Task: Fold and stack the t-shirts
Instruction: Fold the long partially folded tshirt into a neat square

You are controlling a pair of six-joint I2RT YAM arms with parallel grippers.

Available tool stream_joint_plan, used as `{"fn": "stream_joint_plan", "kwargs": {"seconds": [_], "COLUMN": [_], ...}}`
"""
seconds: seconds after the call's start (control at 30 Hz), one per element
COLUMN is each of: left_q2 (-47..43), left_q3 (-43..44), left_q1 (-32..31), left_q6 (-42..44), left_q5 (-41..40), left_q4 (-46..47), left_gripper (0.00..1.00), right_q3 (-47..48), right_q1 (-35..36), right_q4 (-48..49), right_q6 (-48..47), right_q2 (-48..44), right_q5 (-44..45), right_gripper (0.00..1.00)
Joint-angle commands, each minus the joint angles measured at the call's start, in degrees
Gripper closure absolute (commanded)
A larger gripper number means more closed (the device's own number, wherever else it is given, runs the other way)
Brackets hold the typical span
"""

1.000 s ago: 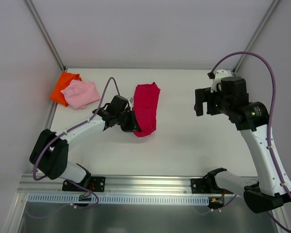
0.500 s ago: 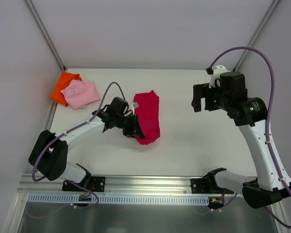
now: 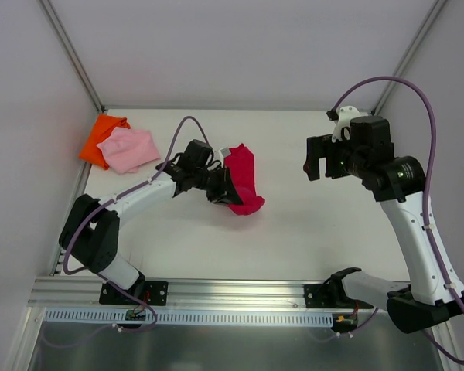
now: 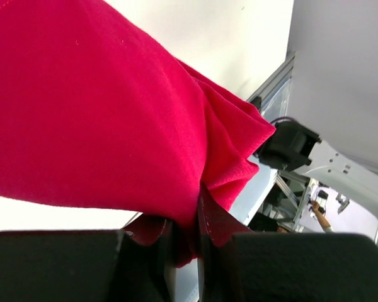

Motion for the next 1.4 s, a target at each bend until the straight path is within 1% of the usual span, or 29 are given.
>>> {"fn": "stream_joint_plan", "kwargs": {"seconds": [0.0, 0.1, 0.17, 0.3, 0.43, 0.67, 0.8, 0.87, 1.03, 1.17, 1.23, 1.37], "left_q2": [0.4, 2.8, 4.2, 5.6, 4.9, 2.2, 4.3, 6.6, 12.0, 16.7, 18.7, 21.0], "left_q3": [4.9, 9.8, 11.2, 13.1, 11.7, 5.3, 5.1, 6.3, 13.3, 18.5, 19.1, 21.3], "left_q1": [0.0, 0.6, 1.2, 2.5, 3.6, 5.5, 7.2, 7.4, 8.7, 10.4, 10.9, 11.9], "left_q6": [-1.3, -0.6, -0.3, 0.0, -1.4, -6.9, -9.4, -9.3, -9.5, -11.4, -12.3, -12.4], "left_q5": [-2.2, -3.2, -3.4, -3.6, -3.7, -6.4, -5.2, -5.1, -4.5, -1.4, -0.3, -0.3], "left_q4": [1.1, -0.6, -1.2, -2.5, -1.1, 4.4, 8.3, 9.1, 9.1, 9.5, 11.5, 11.8], "left_gripper": [1.00, 1.00, 1.00, 1.00, 1.00, 1.00, 1.00, 1.00, 1.00, 1.00, 1.00, 1.00], "right_q3": [-0.6, -0.7, -0.6, -1.0, -1.6, -2.0, -2.4, -2.3, -2.3, -2.5, -2.7, -3.0], "right_q1": [0.4, 0.4, 0.4, 0.3, 0.4, 0.4, 0.4, 0.3, 0.4, 0.4, 0.4, 0.4], "right_q4": [1.2, 0.9, 0.6, 0.3, -0.1, -0.4, -0.5, -0.7, -1.2, -1.6, -1.7, -2.0], "right_q6": [-0.5, -0.7, -0.9, -1.4, -1.9, -1.9, -1.7, -1.6, -1.7, -1.9, -1.9, -2.1], "right_q2": [-2.2, -2.7, -3.0, -3.9, -4.7, -5.3, -5.1, -4.9, -4.8, -5.0, -5.2, -5.2], "right_q5": [-0.4, -0.4, 1.7, 3.0, 4.4, 4.5, 3.8, 3.4, 3.3, 3.8, 4.2, 4.5], "right_gripper": [0.04, 0.04, 0.04, 0.04, 0.03, 0.04, 0.03, 0.04, 0.04, 0.04, 0.03, 0.04]}}
